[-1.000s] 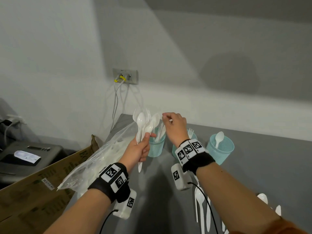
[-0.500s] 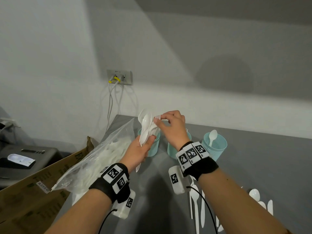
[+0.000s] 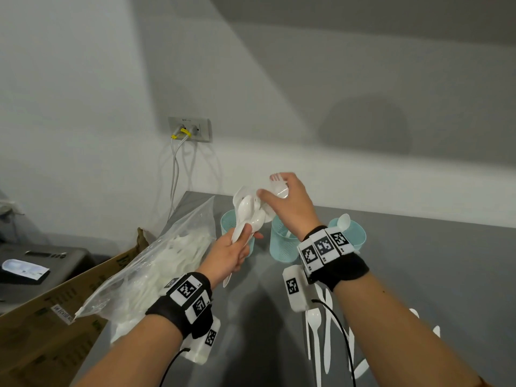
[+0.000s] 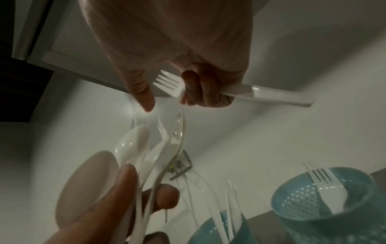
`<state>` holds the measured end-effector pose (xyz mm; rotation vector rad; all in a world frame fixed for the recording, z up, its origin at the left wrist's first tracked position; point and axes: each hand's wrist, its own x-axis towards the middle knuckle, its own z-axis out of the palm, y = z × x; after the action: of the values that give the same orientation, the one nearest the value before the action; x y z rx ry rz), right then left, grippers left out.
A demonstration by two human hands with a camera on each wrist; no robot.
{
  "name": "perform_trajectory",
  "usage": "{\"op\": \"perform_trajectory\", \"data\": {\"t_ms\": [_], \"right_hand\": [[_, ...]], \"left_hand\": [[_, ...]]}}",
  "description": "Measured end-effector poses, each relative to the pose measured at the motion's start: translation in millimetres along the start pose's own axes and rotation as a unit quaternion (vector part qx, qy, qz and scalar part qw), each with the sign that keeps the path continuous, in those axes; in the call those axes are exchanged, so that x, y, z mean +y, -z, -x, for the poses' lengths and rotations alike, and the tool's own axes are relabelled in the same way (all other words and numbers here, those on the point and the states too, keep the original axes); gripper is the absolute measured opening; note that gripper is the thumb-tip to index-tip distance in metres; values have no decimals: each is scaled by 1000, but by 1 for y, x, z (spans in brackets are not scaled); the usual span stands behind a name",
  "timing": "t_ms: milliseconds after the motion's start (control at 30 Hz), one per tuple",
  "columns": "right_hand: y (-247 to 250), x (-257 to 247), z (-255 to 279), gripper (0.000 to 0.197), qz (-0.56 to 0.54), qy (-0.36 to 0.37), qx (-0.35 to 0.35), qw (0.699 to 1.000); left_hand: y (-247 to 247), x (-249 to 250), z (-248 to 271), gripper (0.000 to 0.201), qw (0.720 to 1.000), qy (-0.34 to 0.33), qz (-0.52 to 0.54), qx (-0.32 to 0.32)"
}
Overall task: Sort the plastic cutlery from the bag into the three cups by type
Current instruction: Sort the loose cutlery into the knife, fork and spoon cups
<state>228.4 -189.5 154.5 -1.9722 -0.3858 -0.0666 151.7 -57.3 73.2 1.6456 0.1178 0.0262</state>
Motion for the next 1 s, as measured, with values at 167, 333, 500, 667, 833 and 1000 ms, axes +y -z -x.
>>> {"op": "perform_trajectory", "data": {"t_ms": [167, 333, 500, 667, 833, 1000], "right_hand": [[6, 7, 2, 19, 4, -39, -57, 998], [9, 10, -4, 18, 33, -10, -16, 999], [27, -9, -5, 8, -41, 43, 156, 986], [29, -18, 0, 2, -66, 82, 189, 976], [11, -7, 6, 8, -79, 51, 106, 990], [1, -1, 13, 45, -93, -24, 83, 992]], "left_hand": [[-2, 3, 1, 46, 1000, -4, -3, -24], [-5, 1, 0, 46, 999, -1, -28, -45], [-6, -4, -2, 32, 995, -5, -95, -16], [-3, -8, -7, 31, 974, -32, -212, 75], [-7, 2, -6, 32, 935, -76, -325, 117], [-14, 6, -9, 41, 922, -96, -342, 153]]}}
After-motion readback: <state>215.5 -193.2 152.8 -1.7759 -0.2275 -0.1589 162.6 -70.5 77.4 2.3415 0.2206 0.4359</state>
